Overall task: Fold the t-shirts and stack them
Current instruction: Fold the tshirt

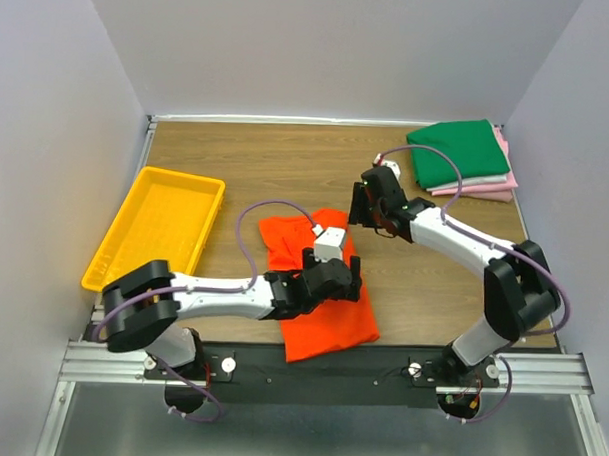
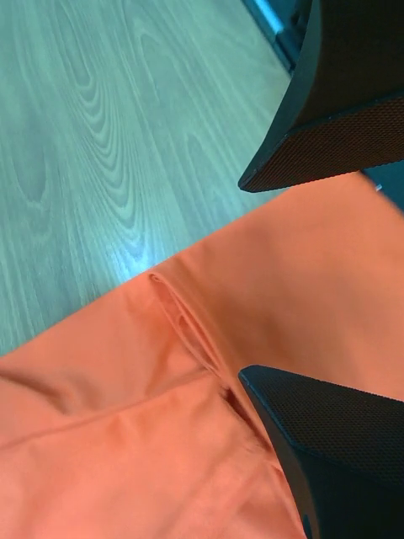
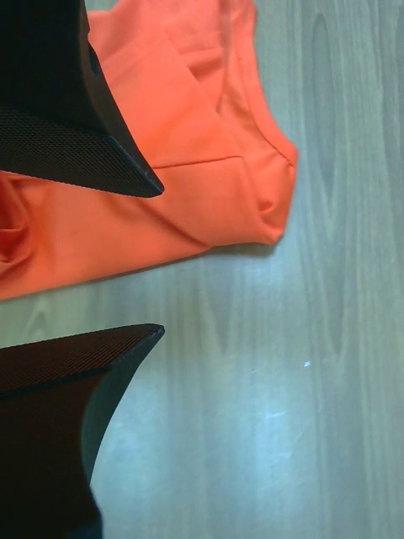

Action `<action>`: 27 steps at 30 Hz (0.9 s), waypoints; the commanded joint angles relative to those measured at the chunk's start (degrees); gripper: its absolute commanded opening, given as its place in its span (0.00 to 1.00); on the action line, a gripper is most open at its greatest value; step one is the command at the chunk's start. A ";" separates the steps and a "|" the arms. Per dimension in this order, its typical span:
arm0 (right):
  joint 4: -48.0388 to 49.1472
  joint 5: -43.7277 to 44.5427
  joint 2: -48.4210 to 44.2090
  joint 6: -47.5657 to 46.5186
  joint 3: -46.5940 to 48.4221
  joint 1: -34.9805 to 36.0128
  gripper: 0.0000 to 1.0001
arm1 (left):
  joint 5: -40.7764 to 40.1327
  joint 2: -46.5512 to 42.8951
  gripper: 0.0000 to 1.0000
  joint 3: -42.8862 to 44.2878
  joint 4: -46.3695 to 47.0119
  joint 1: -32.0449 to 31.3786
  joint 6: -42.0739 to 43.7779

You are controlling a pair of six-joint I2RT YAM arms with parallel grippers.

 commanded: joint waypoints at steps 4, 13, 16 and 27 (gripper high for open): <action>8.10 -8.66 11.16 -5.38 6.02 -3.89 0.67 | 2.07 11.41 0.93 0.63 9.01 0.27 5.52; 11.27 -15.43 18.65 -5.82 8.13 -6.27 0.59 | 4.80 15.38 0.93 -4.73 14.37 0.27 5.70; 12.58 -17.70 19.96 -5.56 8.48 -6.44 0.57 | 5.41 15.12 0.93 -7.01 15.25 0.19 5.96; 12.94 -17.90 22.25 -5.65 9.36 -7.41 0.47 | 6.99 13.27 0.92 -14.22 17.36 -1.83 7.28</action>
